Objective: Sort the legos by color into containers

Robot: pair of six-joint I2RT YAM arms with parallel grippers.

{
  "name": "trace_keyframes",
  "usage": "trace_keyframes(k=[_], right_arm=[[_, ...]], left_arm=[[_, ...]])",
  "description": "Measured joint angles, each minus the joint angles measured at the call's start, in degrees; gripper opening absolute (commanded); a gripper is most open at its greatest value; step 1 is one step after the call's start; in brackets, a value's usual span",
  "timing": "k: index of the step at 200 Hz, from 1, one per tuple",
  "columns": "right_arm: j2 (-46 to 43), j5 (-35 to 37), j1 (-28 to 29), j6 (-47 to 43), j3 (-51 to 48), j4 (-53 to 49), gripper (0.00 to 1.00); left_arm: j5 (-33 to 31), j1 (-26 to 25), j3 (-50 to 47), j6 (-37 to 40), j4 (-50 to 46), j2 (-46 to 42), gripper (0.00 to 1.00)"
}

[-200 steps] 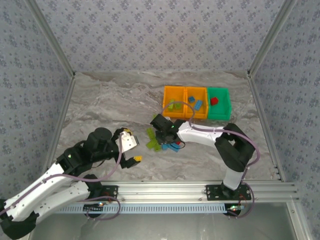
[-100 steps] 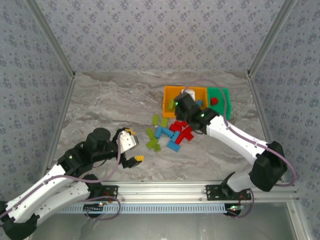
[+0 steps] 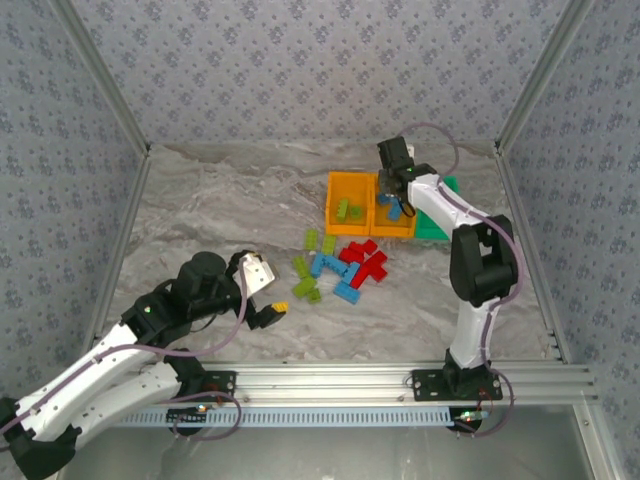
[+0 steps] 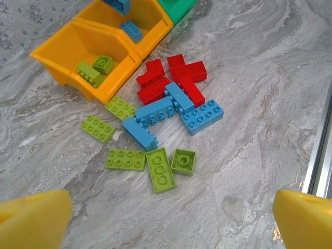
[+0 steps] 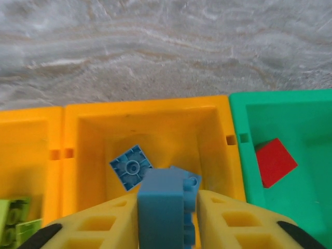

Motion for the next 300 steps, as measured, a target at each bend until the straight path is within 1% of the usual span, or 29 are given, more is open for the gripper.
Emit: trace_keyframes(k=[7, 16, 47, 62, 76, 91, 104, 113, 125, 141, 160, 184, 202, 235, 268, 300], right_arm=[[0.79, -0.55, -0.2, -0.07, 0.55, -0.39, 0.48], [1.16, -1.07, -0.2, 0.31, 1.14, -1.11, 0.52], [-1.29, -2.54, 0.26, 1.01, 1.81, -3.02, 0.56], [-7.13, -3.98, 0.9, 2.21, -2.8, -2.54, 0.6], [-16.13, -4.98, 2.54, 3.58, -10.23, -2.25, 0.64], [-27.34, -5.64, 6.69, 4.9, -18.69, -1.95, 0.72], [-35.6, -5.68, 12.24, 6.36, -24.79, -2.23, 0.74], [-39.45, -5.73, 16.2, 7.78, -28.13, -2.49, 0.75], [-42.07, -6.12, 20.24, 11.08, -31.82, -3.15, 0.75], [-41.75, -6.6, 23.34, 16.61, -35.5, -4.42, 0.74], [-38.27, -8.79, 25.66, 24.44, -38.82, -4.74, 0.74], [-32.76, -11.54, 26.36, 31.67, -40.39, -2.56, 0.74], [-30.69, -12.26, 25.92, 35.26, -41.68, 0.22, 0.71], [-29.51, -12.98, 24.52, 38.75, -43.36, 3.63, 0.57], [-28.26, -13.29, 23.12, 39.67, -44.76, 6.84, 0.55], [-25.79, -13.86, 23.04, 40.13, -45.0, 9.81, 0.53]], left_arm=[[-0.24, 0.0, 0.0, -0.13, 0.0, 0.0, 0.99], [-0.63, 0.0, 0.0, -0.22, 0.0, 0.0, 0.99], [-1.7, 0.04, 0.0, -0.61, 0.0, 0.07, 0.99], [-1.95, 0.04, 0.0, -0.59, -0.02, 0.11, 0.99], [-2.12, 0.04, 0.0, -0.57, -0.07, 0.11, 0.99], [-2.1, 0.04, 0.0, -0.39, -0.24, 0.22, 0.99], [-1.86, 0.04, 0.0, -0.17, -0.42, 0.52, 0.99], [-1.57, 0.04, 0.0, 0.04, -0.5, 0.85, 0.99], [-1.18, 0.04, 0.0, 0.11, -0.52, 1.31, 0.99], [-0.79, 0.04, 0.0, 0.31, -0.59, 1.75, 0.99], [-0.59, 0.04, 0.0, 0.57, -0.63, 2.4, 0.99], [-0.59, 0.04, 0.0, 0.66, -0.98, 2.71, 0.99], [-0.59, 0.04, 0.0, 0.72, -1.38, 2.45, 0.99], [-0.59, 0.04, 0.0, 0.74, -1.73, 0.94, 0.99], [-0.59, 0.04, 0.0, 0.79, -1.7, 0.76, 0.99], [-0.59, 0.04, 0.0, 0.98, -1.73, 0.74, 0.99]])
